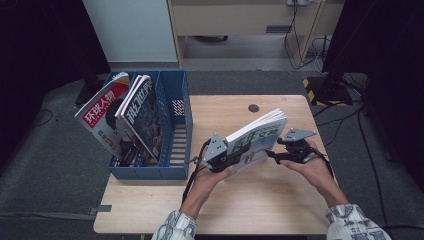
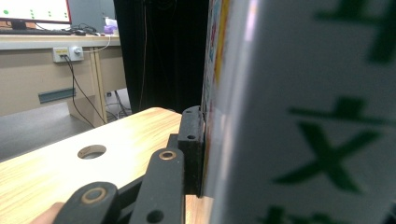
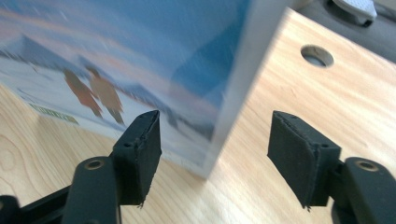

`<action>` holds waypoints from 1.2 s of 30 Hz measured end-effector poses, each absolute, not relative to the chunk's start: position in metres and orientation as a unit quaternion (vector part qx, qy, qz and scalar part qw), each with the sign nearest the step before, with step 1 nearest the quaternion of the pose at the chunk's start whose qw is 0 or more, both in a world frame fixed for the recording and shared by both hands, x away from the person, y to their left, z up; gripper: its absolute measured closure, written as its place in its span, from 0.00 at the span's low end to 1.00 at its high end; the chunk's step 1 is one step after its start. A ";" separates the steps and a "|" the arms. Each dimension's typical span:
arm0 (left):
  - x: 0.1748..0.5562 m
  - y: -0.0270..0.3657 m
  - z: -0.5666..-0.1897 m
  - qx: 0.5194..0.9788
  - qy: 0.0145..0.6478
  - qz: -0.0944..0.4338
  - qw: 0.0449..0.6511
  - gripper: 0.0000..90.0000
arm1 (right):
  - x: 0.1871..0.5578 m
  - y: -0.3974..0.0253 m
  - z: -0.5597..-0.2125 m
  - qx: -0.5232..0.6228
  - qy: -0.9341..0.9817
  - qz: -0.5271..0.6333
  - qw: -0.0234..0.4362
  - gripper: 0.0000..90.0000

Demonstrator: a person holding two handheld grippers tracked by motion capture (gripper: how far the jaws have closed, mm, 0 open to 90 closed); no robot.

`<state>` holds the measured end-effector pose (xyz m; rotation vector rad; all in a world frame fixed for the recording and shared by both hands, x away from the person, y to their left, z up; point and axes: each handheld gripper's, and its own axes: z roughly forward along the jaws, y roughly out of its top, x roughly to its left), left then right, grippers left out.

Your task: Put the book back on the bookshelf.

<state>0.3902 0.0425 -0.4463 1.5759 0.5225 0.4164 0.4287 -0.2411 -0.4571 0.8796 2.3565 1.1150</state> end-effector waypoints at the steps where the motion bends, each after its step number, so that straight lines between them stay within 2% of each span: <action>1: 0.390 0.042 -0.446 0.695 0.232 0.183 0.656 0.80 | 0.428 -0.243 -0.459 0.320 0.839 0.397 0.191 0.38; 13: 0.390 0.042 -0.447 0.694 0.237 0.175 0.657 0.78 | 0.406 -0.259 -0.494 0.353 0.830 0.395 0.174 0.36; 19: 0.386 0.040 -0.447 0.697 0.232 0.160 0.660 0.77 | 0.398 -0.261 -0.498 0.356 0.830 0.394 0.172 0.36; 36: 0.385 0.041 -0.445 0.692 0.250 0.169 0.655 0.78 | 0.394 -0.268 -0.506 0.385 0.820 0.389 0.169 0.32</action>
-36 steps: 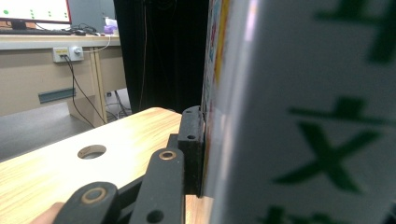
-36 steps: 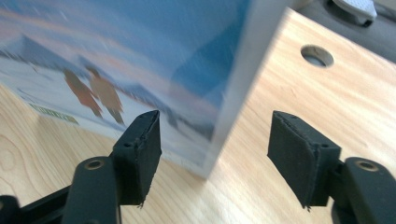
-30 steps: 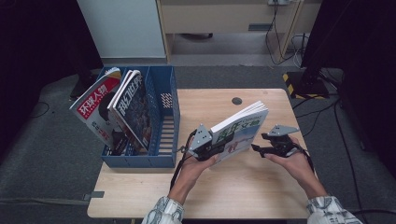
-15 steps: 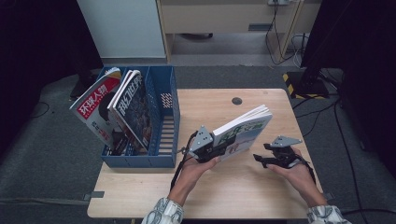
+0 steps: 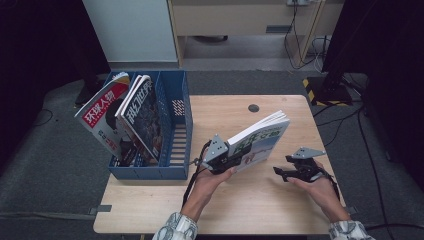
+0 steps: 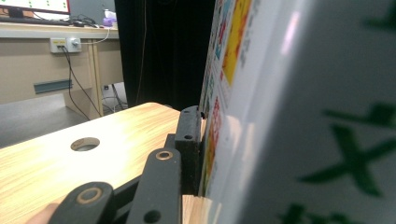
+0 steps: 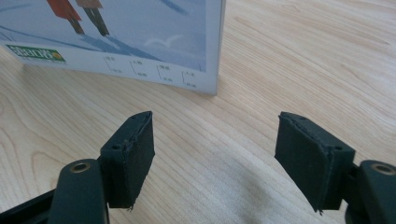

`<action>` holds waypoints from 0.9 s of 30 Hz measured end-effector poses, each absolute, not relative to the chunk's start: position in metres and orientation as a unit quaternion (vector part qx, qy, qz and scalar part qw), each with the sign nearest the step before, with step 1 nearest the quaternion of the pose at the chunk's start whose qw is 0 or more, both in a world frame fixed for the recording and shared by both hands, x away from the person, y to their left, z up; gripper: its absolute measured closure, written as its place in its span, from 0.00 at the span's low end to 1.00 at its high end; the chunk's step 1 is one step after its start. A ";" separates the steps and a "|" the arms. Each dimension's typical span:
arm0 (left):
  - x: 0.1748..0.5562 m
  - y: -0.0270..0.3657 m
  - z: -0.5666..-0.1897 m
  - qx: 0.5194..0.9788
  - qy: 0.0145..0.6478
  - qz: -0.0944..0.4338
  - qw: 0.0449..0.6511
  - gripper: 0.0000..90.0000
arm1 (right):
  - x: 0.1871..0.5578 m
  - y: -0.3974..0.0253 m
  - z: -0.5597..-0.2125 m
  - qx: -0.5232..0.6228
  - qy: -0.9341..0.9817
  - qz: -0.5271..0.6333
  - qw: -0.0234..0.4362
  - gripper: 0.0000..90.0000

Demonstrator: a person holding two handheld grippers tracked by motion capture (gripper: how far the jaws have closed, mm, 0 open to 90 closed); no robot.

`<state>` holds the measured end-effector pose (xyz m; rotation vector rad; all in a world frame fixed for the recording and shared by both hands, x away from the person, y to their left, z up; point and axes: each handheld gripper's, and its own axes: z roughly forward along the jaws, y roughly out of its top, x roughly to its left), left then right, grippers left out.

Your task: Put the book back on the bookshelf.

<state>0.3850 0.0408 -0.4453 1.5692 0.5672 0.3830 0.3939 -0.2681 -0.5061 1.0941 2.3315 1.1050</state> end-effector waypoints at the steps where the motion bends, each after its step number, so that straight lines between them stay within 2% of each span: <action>1: 0.385 0.041 -0.445 0.691 0.252 0.168 0.656 0.78 | 0.394 -0.268 -0.506 0.384 0.820 0.389 0.169 0.32; 27: 0.389 0.056 -0.442 0.673 0.298 0.173 0.654 0.82 | 0.393 -0.273 -0.506 0.395 0.814 0.391 0.169 0.32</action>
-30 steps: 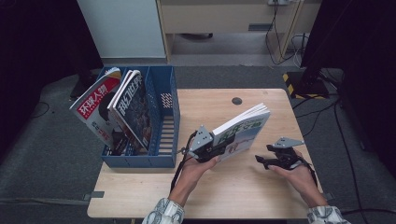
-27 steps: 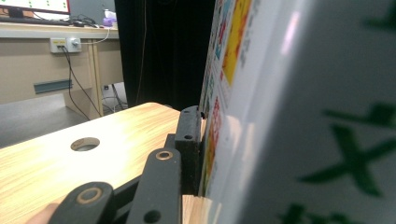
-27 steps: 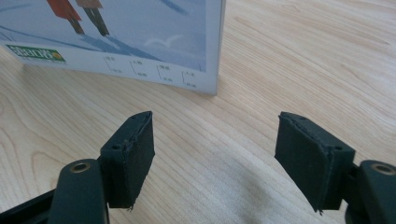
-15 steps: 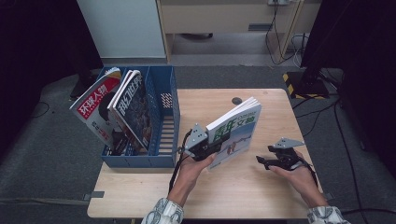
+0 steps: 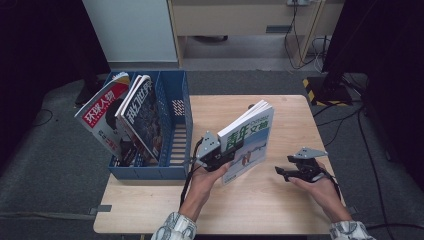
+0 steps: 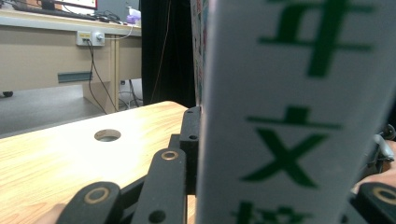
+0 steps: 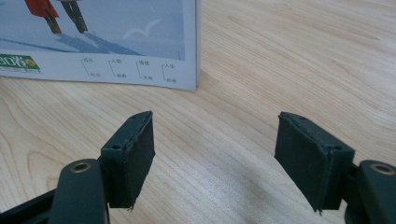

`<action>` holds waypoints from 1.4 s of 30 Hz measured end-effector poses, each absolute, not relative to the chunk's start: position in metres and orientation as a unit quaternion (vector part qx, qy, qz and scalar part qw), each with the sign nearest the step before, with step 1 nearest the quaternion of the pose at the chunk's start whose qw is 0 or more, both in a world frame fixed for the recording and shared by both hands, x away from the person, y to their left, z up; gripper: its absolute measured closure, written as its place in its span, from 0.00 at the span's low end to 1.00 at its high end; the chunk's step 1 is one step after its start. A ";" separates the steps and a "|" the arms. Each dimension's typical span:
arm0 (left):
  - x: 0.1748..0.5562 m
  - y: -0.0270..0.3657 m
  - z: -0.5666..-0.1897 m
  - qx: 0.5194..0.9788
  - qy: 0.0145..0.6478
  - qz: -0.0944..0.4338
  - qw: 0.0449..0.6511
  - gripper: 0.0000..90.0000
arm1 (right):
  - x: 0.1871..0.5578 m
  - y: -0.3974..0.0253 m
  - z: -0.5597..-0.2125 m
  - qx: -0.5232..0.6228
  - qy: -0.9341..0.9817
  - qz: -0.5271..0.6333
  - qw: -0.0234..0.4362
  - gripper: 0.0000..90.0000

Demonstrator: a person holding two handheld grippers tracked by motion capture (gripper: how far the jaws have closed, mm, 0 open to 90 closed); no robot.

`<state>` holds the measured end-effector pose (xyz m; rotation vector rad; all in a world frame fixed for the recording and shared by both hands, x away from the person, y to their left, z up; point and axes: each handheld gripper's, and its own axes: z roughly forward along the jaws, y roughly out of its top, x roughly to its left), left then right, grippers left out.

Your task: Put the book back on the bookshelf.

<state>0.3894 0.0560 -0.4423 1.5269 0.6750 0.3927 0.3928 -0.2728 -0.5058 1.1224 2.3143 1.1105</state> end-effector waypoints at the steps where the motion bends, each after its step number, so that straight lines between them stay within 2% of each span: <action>1: 0.390 0.056 -0.442 0.673 0.299 0.173 0.654 0.82 | 0.393 -0.273 -0.506 0.395 0.814 0.391 0.168 0.32; 14: 0.389 0.060 -0.436 0.679 0.289 0.187 0.648 0.82 | 0.393 -0.274 -0.505 0.394 0.813 0.394 0.173 0.32; 42: 0.381 0.089 -0.404 0.657 0.290 0.212 0.663 0.82 | 0.392 -0.277 -0.501 0.400 0.804 0.402 0.177 0.33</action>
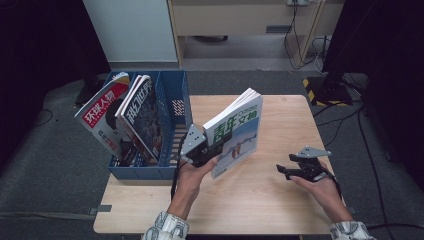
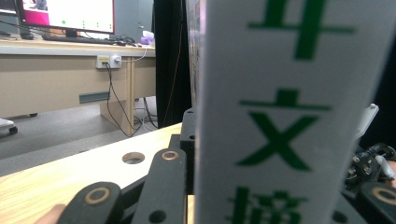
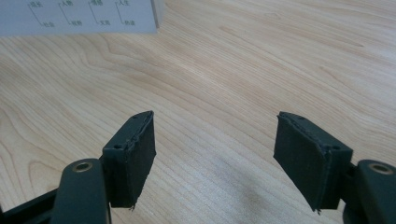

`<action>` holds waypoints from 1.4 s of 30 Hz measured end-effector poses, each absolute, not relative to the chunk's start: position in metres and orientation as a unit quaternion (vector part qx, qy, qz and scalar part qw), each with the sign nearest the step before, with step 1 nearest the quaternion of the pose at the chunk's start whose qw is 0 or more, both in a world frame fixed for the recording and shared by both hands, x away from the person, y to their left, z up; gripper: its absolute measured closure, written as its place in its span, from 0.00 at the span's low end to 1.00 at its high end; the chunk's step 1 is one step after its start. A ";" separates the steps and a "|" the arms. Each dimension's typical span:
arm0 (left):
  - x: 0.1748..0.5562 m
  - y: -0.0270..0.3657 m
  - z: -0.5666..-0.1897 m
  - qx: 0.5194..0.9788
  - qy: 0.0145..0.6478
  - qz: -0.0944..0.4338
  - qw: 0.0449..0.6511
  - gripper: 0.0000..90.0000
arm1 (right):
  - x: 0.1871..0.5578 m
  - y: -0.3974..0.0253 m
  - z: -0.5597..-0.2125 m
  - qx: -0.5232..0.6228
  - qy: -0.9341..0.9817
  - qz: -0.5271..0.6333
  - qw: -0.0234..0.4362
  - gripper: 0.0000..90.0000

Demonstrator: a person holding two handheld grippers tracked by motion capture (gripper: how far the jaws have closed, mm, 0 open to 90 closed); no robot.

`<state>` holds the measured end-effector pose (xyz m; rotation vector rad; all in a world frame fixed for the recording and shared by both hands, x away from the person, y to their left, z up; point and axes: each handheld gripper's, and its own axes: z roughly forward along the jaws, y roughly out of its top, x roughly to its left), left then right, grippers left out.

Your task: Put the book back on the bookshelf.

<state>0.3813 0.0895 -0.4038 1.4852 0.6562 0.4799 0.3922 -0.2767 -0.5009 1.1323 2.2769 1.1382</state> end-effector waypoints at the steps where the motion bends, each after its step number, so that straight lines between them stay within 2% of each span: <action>1: 0.381 0.089 -0.404 0.657 0.290 0.212 0.663 0.82 | 0.392 -0.277 -0.501 0.401 0.803 0.403 0.177 0.33; 42: 0.373 0.120 -0.379 0.632 0.299 0.228 0.677 0.82 | 0.389 -0.277 -0.500 0.404 0.799 0.408 0.179 0.34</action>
